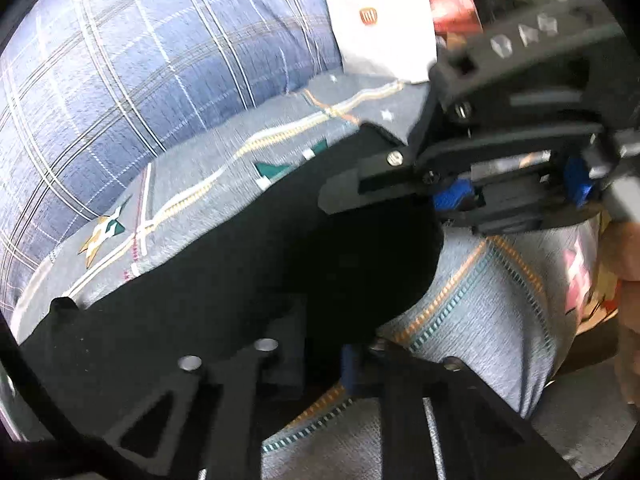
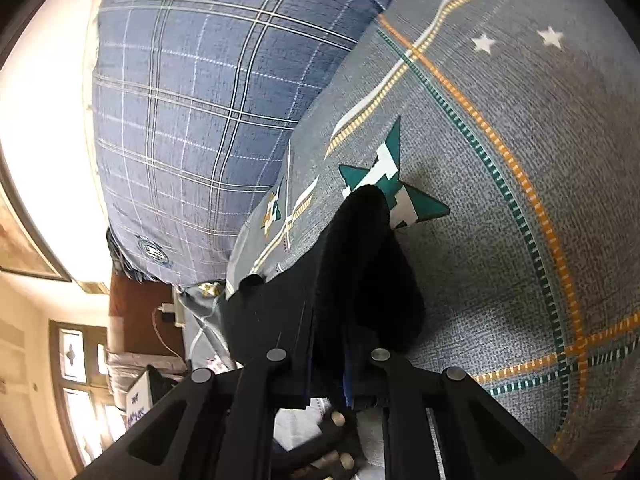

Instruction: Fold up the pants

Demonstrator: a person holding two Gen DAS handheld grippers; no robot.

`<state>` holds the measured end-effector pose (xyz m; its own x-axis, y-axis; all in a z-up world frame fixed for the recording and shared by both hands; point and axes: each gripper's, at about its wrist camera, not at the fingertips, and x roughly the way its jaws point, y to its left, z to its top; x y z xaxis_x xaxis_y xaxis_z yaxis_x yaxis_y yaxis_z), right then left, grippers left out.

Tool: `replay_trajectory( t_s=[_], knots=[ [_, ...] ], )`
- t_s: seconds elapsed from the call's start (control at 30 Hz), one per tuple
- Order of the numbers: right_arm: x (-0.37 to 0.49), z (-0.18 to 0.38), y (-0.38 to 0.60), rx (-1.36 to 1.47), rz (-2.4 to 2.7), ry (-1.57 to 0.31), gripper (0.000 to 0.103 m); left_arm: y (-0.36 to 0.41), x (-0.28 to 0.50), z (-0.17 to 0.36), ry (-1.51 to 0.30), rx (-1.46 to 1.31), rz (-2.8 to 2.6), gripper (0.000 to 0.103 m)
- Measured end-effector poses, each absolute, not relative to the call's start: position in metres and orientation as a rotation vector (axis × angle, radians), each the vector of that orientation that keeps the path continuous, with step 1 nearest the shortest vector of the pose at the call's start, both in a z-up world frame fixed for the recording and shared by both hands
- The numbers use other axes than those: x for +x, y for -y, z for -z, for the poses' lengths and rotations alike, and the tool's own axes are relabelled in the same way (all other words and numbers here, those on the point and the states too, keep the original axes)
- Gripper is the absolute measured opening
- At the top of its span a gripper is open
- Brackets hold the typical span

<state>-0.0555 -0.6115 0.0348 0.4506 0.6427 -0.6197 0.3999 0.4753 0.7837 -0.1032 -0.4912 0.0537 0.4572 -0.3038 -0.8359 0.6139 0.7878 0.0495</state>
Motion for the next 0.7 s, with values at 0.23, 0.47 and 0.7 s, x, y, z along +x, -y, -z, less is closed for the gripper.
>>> replay_trajectory(
  t_s=[0.23,0.47,0.7],
  knots=[
    [-0.041,-0.092,0.573,0.97,-0.267,-1.064,0.012,0.43,-0.097,-0.097,-0.894,0.078,0.583,0.01],
    [-0.003,-0.129,0.468,0.822,-0.425,-1.043,0.015,0.309,-0.096,-0.101,-0.904,-0.312,0.452,0.01],
    [0.004,-0.102,0.433,0.885,-0.51,-0.989,0.02,0.233,-0.092,-0.04,-0.996,-0.574,0.372,0.01]
  ],
)
